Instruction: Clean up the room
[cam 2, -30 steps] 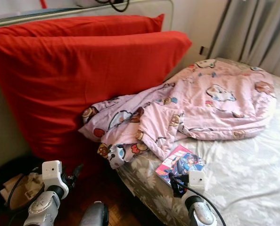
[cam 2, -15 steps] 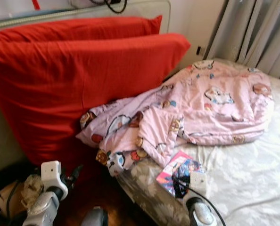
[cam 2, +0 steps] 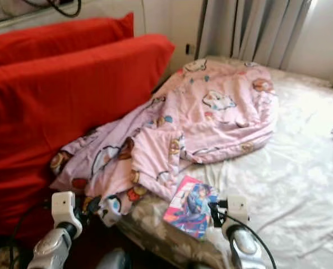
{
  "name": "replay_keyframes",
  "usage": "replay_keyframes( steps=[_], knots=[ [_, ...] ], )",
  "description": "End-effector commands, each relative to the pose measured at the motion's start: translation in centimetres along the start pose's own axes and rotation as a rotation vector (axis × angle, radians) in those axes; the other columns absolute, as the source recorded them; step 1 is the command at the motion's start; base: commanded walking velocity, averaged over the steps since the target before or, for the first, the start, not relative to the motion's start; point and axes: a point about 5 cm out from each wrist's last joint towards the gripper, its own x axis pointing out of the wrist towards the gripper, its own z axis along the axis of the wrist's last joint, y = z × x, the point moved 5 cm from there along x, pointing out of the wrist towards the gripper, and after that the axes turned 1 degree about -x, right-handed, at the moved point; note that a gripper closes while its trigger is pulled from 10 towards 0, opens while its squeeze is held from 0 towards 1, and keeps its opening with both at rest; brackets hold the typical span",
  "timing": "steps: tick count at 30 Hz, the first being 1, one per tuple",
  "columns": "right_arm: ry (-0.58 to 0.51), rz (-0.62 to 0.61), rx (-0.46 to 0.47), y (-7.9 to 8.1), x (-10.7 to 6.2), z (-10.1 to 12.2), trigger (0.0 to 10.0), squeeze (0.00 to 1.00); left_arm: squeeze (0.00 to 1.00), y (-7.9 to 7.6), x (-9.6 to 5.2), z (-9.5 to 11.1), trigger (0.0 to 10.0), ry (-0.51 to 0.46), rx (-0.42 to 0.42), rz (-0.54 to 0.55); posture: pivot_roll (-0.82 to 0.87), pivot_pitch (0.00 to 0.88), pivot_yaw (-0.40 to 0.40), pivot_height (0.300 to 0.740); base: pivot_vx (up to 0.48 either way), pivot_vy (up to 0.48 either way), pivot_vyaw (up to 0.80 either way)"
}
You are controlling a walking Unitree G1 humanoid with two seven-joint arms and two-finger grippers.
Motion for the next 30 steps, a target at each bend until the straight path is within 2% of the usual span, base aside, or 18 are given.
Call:
replay_keyframes(
  steps=[1, 2, 3, 4, 5, 7, 8, 10, 12, 17, 18, 19, 20, 25, 30],
  knots=[
    [0.022, 0.022, -0.053, -0.1, 0.1, 0.0, 10.0, 0.0, 0.0, 0.4, -0.3, -0.3, 10.0, 0.013, 0.005, 0.001, 0.09, 0.027, -0.035, 0.635, 0.0, 0.0, 0.0],
    [0.037, 0.029, -0.096, -0.2, 0.1, -0.1, 10.0, 0.0, 0.0, 0.4, -0.4, -0.3, 10.0, 0.014, 0.008, 0.001, 0.1, 0.03, -0.036, 0.635, 0.0, 0.0, 0.0],
    [0.057, 0.043, -0.146, -0.4, 0.3, 0.0, 10.0, 0.18, 0.0, 0.6, -0.5, -0.3, 10.0, 0.012, 0.013, 0.001, 0.11, 0.042, -0.033, 0.635, 0.0, 0.0, 0.0],
    [0.062, 0.05, -0.153, -0.4, 0.3, 0.1, 10.0, 0.18, 0.0, 0.7, -0.6, -0.3, 10.0, 0.01, 0.014, 0.001, 0.11, 0.042, -0.033, 0.635, 0.0, 0.0, 0.0],
    [0.07, 0.048, -0.166, -0.6, 0.4, 0.2, 10.0, 1.0, 0.0, 0.8, -0.7, -0.3, 10.0, 0.007, 0.015, 0.001, 0.11, 0.058, -0.032, 0.635, 0.0, 0.0, 0.0],
    [0.072, 0.05, -0.2, -0.9, 0.5, 0.5, 10.0, 1.0, 0.0, 1.0, -0.9, -0.3, 10.0, 0.009, 0.021, 0.003, 0.12, 0.071, -0.028, 0.635, 0.0, 0.0, 0.0],
    [0.093, 0.064, -0.274, -1.1, 0.5, 0.5, 10.0, 1.0, 0.0, 1.2, -1.0, -0.6, 10.0, 0.017, 0.024, 0.011, 0.11, 0.074, -0.028, 0.635, 0.0, 0.0, 0.0],
    [0.125, 0.077, -0.357, -1.4, 0.5, 0.3, 10.0, 1.0, 0.0, 1.3, -1.2, -0.8, 10.0, 0.018, 0.022, 0.016, 0.11, 0.077, -0.03, 0.635, 0.0, 0.0, 0.0],
    [0.149, 0.06, -0.36, -2.1, 0.5, 0.3, 10.0, 1.0, 0.0, 1.1, -1.4, -0.9, 10.0, 0.015, 0.02, 0.015, 0.13, 0.099, -0.037, 0.635, 0.0, 0.0, 0.0],
    [0.186, 0.055, -0.37, -2.5, 0.4, 0.0, 10.0, 1.0, 0.0, 1.3, -2.0, -0.7, 10.0, -0.004, 0.016, 0.022, 0.15, 0.14, -0.04, 0.635, 0.0, 0.0, 0.0],
    [0.196, 0.075, -0.375, -2.3, 0.4, -0.3, 10.0, 0.44, 0.0, 1.4, -2.2, -0.6, 10.0, -0.009, 0.018, 0.022, 0.16, 0.152, -0.04, 0.635, 0.0, 0.0, 0.0],
    [0.196, 0.075, -0.375, -2.3, 0.4, -0.3, 10.0, 0.44, 0.0, 1.4, -2.2, -0.6, 10.0, -0.009, 0.018, 0.022, 0.16, 0.152, -0.04, 0.635, 0.0, 0.0, 0.0],
    [0.211, 0.104, -0.386, -1.9, 0.3, -0.6, 10.0, 0.0, 0.0, 1.6, -2.5, -0.4, 10.0, -0.014, 0.031, 0.023, 0.17, 0.175, -0.037, 0.635, 0.0, 0.0, 0.0],
    [0.244, 0.105, -0.389, -1.9, 0.3, -1.0, 10.0, 0.0, 0.0, 2.1, -3.3, -0.7, 10.0, 0.002, 0.06, 0.022, 0.2, 0.211, -0.023, 0.635, 0.0, 0.0, 0.0],
    [0.255, 0.098, -0.395, -2.3, 0.4, -0.6, 10.0, 0.0, 0.0, 3.3, -5.4, -0.9, 10.0, 0.025, 0.087, 0.021, 0.23, 0.276, 0.02, 0.635, 0.0, 0.0, 0.0]
  ],
)
